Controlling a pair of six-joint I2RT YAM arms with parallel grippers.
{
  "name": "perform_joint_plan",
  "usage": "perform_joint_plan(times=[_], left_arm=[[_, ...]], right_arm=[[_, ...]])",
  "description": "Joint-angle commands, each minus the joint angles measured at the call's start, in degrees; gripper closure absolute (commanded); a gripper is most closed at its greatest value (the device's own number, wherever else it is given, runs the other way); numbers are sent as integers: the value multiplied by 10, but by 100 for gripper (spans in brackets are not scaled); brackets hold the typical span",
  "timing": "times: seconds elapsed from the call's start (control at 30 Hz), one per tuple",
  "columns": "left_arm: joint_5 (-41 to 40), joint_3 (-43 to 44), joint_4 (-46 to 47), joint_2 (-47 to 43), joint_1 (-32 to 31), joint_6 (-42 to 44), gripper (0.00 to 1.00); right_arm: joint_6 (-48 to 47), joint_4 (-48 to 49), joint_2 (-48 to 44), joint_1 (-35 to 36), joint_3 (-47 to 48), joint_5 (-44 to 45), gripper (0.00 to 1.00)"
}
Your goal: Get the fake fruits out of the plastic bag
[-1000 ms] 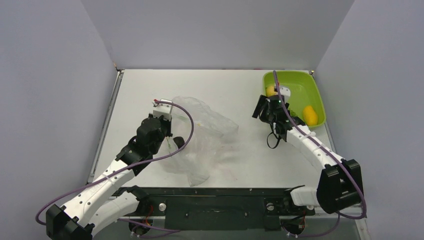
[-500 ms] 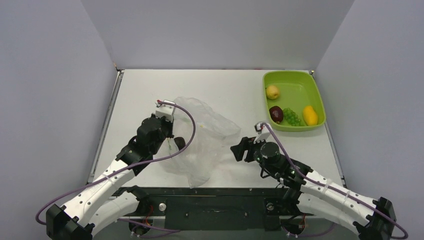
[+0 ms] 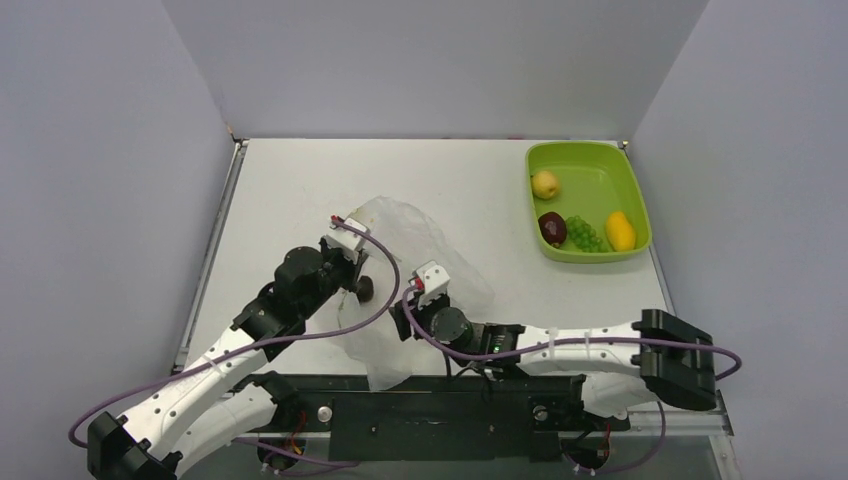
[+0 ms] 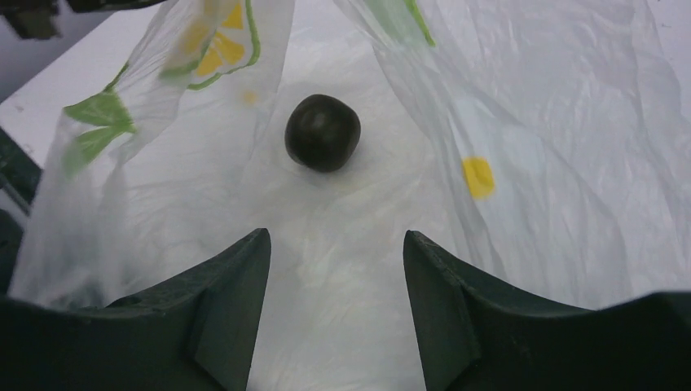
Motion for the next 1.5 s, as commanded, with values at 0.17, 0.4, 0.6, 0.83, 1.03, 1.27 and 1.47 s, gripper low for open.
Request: perform_joint_plan(times=[0.17,0.4,0.6,0.83,1.03,1.27,1.47], left_arm=[[49,-25,50,-17,-37,39,100],[46,-37,80,-22,-42,38,100],[40,-39,84,-20,-42,40,100],[49,-39,89,-11,-43,34,100],[93,-39,100,3,-44,16,100],[79,-21,85,12,-46,3,100],[36,7,23,8,-46,-1,69]], right_arm=[[-104,209,194,-25,91,60,41],[-99,318,298,-37,112,26,28],[-80,390,357,-51,123,-12,23],[-59,416,418,-73,162,-78,22],[-20,426,455,-92,194,-105,27],[9,479,376,-112,56,-79,28],[12,460,287,-121,-19,-80,27]])
